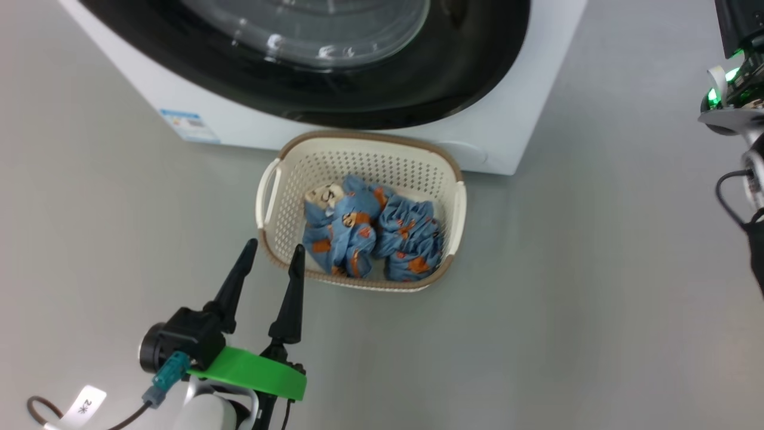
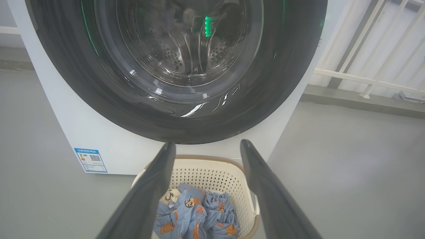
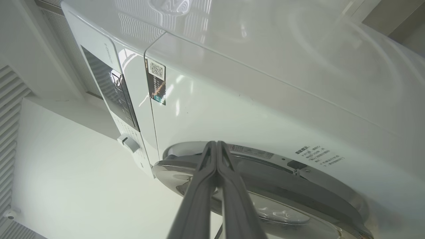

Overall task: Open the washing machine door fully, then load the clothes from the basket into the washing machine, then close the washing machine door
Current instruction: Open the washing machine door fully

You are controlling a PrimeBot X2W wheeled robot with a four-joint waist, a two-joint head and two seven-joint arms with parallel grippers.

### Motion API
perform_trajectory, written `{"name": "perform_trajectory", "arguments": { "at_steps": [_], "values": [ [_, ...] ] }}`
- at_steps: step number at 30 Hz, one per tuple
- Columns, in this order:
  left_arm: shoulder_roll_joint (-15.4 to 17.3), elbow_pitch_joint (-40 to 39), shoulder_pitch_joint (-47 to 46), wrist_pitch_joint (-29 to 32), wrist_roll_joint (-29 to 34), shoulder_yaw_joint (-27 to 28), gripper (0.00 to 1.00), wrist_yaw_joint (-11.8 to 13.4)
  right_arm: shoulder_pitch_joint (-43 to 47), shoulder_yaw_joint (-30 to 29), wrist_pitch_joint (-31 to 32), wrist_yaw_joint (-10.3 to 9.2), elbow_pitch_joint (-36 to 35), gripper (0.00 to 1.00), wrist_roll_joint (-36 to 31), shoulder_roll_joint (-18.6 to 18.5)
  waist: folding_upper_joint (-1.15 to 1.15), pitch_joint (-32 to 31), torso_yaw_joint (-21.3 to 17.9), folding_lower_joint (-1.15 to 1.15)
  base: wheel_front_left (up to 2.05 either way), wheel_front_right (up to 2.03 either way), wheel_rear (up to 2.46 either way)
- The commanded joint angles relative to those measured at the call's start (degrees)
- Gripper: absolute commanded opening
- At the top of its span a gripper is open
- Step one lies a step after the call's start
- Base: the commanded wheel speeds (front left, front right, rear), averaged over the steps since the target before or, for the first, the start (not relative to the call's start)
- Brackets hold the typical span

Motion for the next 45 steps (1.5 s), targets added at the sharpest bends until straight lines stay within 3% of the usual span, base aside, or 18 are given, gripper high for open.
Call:
{"name": "perform_trajectory", "arguments": {
  "at_steps": [1, 11, 17, 31, 45],
  "values": [
    [0.55, -1.54, -1.47, -0.52, -0.52, 1.34, 1.00, 0.44, -1.17, 0.71, 2.49, 0.33, -1.26, 0.00, 0.92, -0.80, 0.00, 2.34, 2.29, 0.00, 0.00, 0.00, 0.00],
    [0.55, -1.71, -2.96, -0.52, -1.55, -0.64, 1.00, 0.90, -6.65, -2.67, 21.68, 0.33, 4.25, 0.00, 5.43, -2.02, 0.00, 6.09, 4.47, 0.00, 0.00, 0.00, 0.00],
    [0.55, -2.38, -3.96, -0.52, -1.97, -1.98, 1.00, 1.11, -11.21, -3.42, 28.13, 0.33, 7.24, 0.00, 4.52, -1.69, 0.00, 8.51, 5.65, 0.00, 0.00, 0.00, 0.00],
    [0.55, -4.25, -6.98, -0.52, -5.08, -5.25, 1.00, 2.41, -20.21, -1.39, 31.69, 0.33, 9.66, 0.00, -2.40, -0.32, 0.00, 14.01, 8.86, 0.00, 0.00, 0.00, 0.00],
    [0.55, -4.30, -7.57, -0.52, -5.93, -5.76, 1.00, 3.14, -19.82, 1.04, 33.79, 0.33, 8.59, 0.00, -3.34, 0.61, 0.00, 13.50, 9.29, 0.00, 0.00, 0.00, 0.00]
  ]
}}
